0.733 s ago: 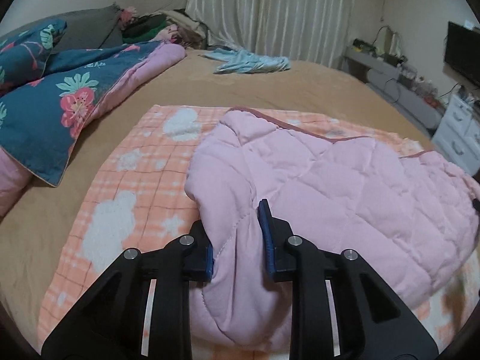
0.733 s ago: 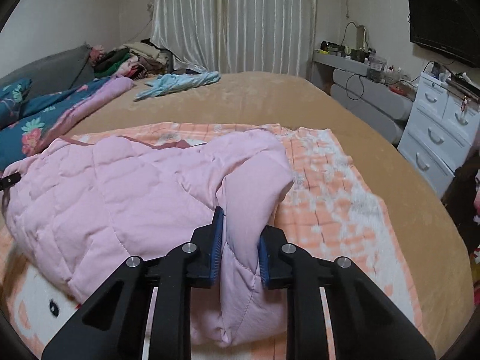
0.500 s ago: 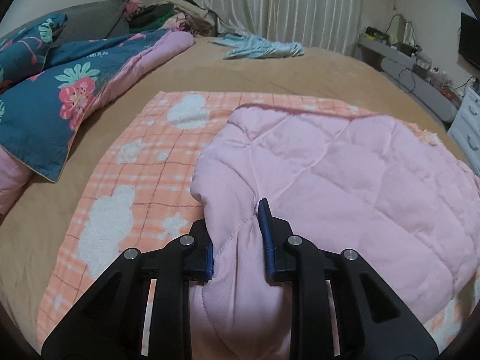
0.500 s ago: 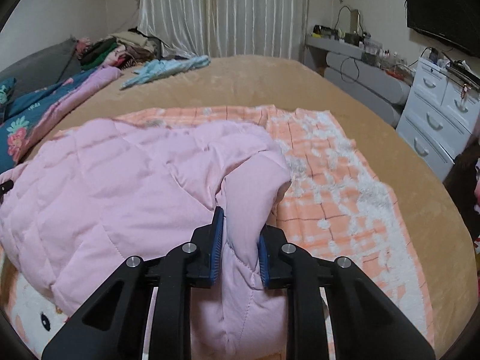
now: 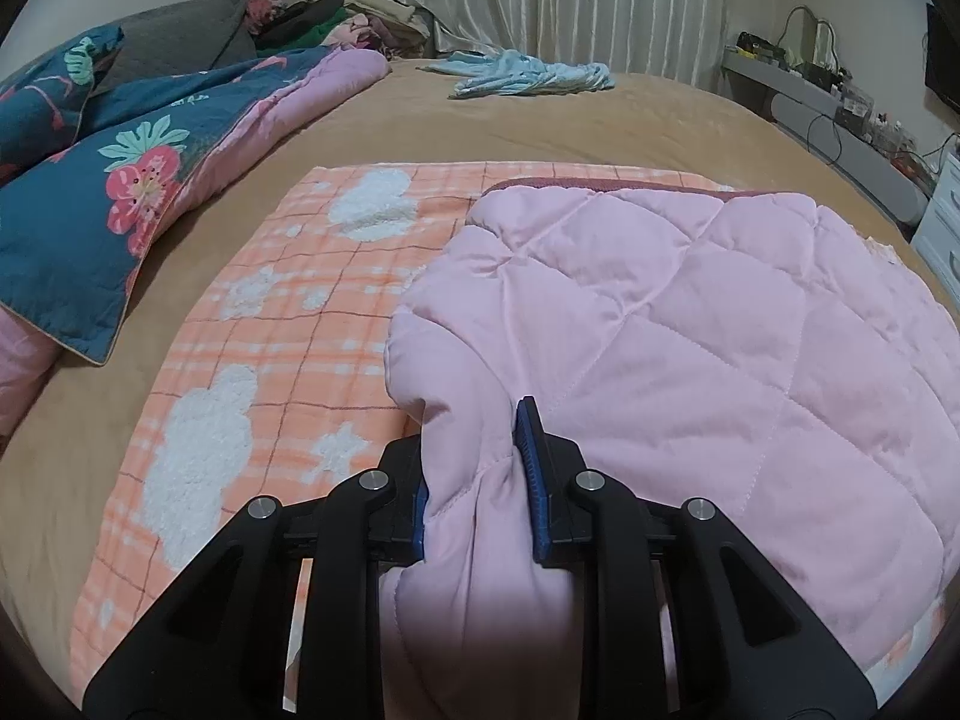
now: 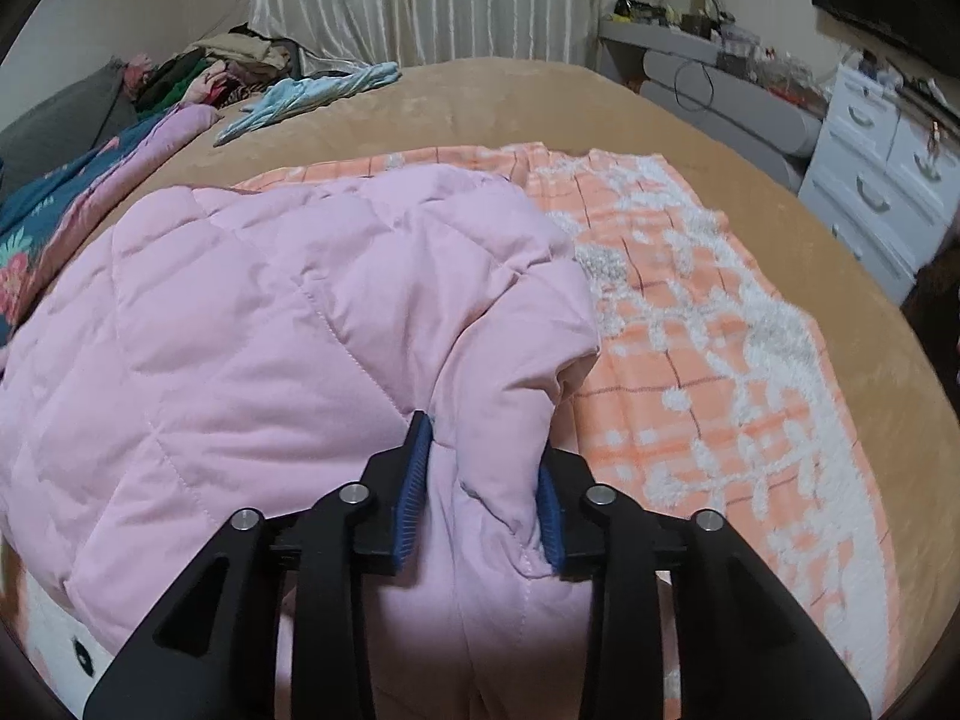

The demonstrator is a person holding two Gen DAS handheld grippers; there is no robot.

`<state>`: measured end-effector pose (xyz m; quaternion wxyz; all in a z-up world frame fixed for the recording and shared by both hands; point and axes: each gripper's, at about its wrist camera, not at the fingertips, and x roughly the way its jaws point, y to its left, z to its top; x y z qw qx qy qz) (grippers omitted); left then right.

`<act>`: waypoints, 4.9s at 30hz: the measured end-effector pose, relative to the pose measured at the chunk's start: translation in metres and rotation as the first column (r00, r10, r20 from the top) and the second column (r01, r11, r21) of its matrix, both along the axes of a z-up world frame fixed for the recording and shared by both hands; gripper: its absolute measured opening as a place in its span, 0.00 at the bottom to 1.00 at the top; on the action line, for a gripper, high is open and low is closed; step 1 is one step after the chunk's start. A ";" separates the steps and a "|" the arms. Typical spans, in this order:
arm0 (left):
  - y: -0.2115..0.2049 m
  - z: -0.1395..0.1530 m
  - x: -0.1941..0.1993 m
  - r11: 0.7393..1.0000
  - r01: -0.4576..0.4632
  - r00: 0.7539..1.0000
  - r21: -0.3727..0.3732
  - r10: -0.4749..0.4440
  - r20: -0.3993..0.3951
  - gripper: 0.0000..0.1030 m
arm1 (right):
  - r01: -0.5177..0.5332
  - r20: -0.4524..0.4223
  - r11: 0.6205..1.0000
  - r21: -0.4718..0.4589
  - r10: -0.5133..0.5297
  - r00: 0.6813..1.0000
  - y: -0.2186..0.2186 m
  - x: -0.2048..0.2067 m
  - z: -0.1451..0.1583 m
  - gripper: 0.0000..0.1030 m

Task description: Fold large clothes

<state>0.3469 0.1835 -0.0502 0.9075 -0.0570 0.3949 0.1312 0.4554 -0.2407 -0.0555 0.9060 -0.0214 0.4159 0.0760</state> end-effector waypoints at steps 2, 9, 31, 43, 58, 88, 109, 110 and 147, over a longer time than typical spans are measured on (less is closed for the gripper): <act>0.000 0.000 0.000 1.000 -0.001 1.000 0.000 0.001 0.001 0.16 | 0.014 -0.012 1.000 0.014 -0.014 1.000 -0.004 -0.001 0.001 0.36; 0.000 0.008 -0.008 1.000 -0.010 1.000 0.014 0.010 -0.004 0.22 | 0.036 0.038 0.994 0.101 -0.040 0.998 -0.014 -0.028 0.020 0.85; -0.022 0.079 -0.089 1.000 0.014 0.994 -0.015 -0.012 0.113 0.91 | 0.008 0.185 0.983 0.186 -0.043 0.982 -0.034 -0.139 0.083 0.96; -0.042 0.084 -0.134 0.998 0.053 0.991 -0.045 -0.047 0.129 0.91 | -0.008 0.187 0.967 0.256 -0.042 0.981 -0.037 -0.181 0.093 0.96; -0.059 0.068 -0.175 0.996 0.057 0.992 -0.064 -0.049 0.114 0.91 | -0.006 0.157 0.953 0.302 -0.044 0.987 -0.034 -0.215 0.082 0.96; -0.050 -0.015 -0.124 0.949 -0.039 0.999 -0.312 0.027 -0.043 0.91 | 0.171 -0.076 0.930 0.325 -0.154 0.985 -0.019 -0.143 0.005 0.96; -0.017 -0.036 -0.081 0.760 -0.075 0.995 -0.646 0.100 0.003 0.92 | 0.234 -0.176 0.860 0.453 -0.172 0.969 -0.022 -0.070 -0.026 0.96; -0.015 -0.038 -0.079 0.746 -0.080 0.994 -0.662 0.106 0.000 0.92 | 0.232 -0.176 0.859 0.457 -0.169 0.970 -0.022 -0.068 -0.028 0.96; -0.046 -0.001 -0.043 0.937 -0.023 0.991 -0.349 0.068 0.119 0.36 | -0.003 0.099 0.960 0.280 -0.026 0.995 0.023 -0.068 0.000 0.36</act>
